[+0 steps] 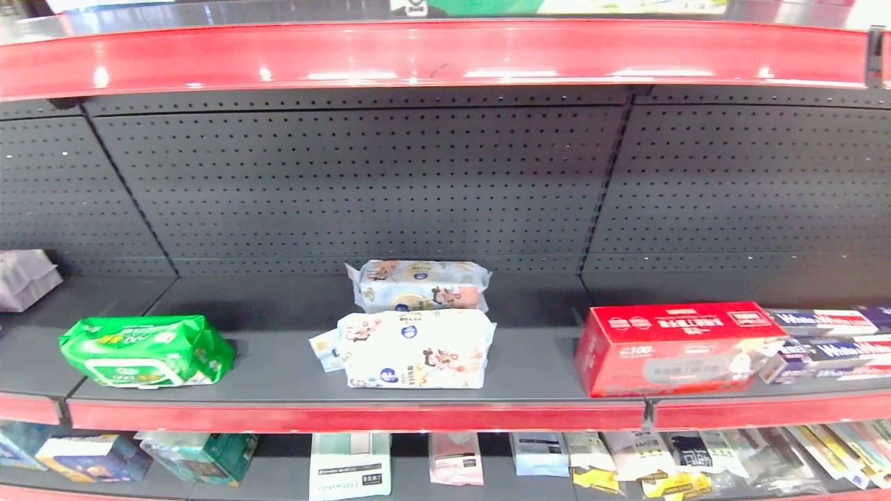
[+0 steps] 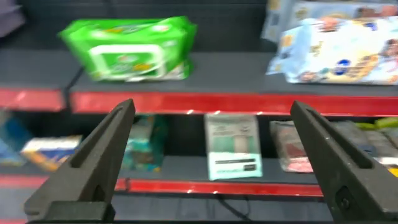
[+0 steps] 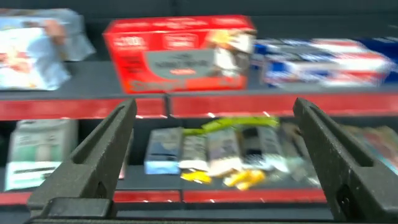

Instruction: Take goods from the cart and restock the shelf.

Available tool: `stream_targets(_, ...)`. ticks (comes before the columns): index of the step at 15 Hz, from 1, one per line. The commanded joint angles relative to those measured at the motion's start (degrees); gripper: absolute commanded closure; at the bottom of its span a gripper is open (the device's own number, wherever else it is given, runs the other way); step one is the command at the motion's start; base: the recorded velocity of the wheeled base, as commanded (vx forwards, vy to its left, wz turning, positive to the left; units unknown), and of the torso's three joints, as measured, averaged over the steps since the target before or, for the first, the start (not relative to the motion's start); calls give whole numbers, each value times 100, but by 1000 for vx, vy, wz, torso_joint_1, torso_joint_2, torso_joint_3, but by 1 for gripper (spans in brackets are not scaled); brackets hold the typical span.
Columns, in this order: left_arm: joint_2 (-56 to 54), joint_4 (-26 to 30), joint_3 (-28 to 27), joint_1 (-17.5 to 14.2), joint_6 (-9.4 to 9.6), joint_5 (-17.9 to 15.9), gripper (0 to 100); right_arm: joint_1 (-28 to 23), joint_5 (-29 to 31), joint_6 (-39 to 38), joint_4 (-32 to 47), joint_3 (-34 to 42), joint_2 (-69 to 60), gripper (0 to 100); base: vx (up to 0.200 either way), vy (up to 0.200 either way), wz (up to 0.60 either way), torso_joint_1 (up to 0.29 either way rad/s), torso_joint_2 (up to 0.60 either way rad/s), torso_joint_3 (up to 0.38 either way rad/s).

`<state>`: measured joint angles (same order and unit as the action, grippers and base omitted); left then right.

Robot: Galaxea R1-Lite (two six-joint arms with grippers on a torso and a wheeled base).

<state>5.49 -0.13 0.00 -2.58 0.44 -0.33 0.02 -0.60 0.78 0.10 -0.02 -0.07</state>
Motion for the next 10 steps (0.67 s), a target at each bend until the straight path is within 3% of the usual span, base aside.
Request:
stream_targets(1,5,-4,0,4,0,-2,0,-2,-2,1,-1,-6,7,0,0,0,600,2,2,2)
stream_targets(2,-56,-4,0,4,0,-2,0,-2,-2,-16,-10,2,7,0,0,0,600,7,-2,2)
stream_targets(10,-162,-4,0,4,-18,7,0,-2,33,-8,-1,2,7,0,0,0,0,0,0,0)
